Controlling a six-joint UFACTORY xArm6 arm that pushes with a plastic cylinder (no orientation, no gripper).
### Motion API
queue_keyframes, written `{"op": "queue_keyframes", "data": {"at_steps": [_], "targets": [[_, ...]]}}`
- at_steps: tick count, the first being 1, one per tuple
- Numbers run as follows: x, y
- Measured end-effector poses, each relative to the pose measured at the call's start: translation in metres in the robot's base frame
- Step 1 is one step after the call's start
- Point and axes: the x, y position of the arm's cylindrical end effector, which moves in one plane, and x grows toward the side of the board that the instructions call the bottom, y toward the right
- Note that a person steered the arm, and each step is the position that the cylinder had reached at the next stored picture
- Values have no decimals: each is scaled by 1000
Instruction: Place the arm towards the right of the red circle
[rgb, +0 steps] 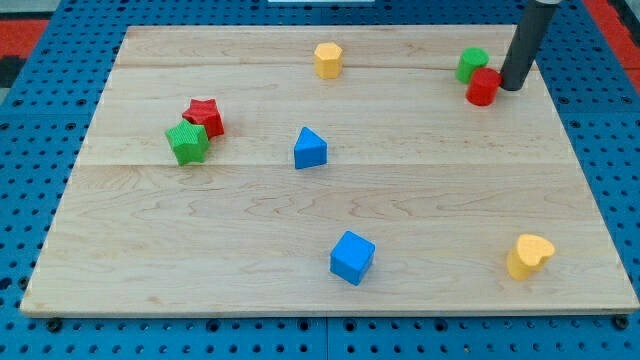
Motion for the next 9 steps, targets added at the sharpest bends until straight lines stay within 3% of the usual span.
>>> {"op": "queue_keyframes", "data": {"at_steps": [2,8,9], "targets": [[9,-45],[101,-225],[105,-230]]}}
